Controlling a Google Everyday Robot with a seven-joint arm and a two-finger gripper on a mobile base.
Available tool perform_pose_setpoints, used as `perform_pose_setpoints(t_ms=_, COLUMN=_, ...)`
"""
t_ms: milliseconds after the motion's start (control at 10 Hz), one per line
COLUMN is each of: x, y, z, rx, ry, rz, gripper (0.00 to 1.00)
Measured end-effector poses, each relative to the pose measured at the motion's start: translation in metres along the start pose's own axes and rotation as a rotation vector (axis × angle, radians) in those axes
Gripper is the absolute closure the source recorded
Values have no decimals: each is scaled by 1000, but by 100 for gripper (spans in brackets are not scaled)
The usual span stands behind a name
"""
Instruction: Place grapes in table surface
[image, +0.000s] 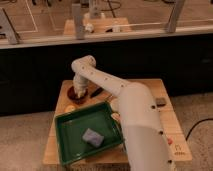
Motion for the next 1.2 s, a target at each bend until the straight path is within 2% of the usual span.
perform_pose_setpoints(t_ms=400, x=0, y=0, z=0, rx=1, ry=-1, rz=0, gripper=100)
perform_pose_setpoints(t_ms=1200, x=-15, y=-9, z=-41, rx=73, ry=20, rz=-37, gripper=100)
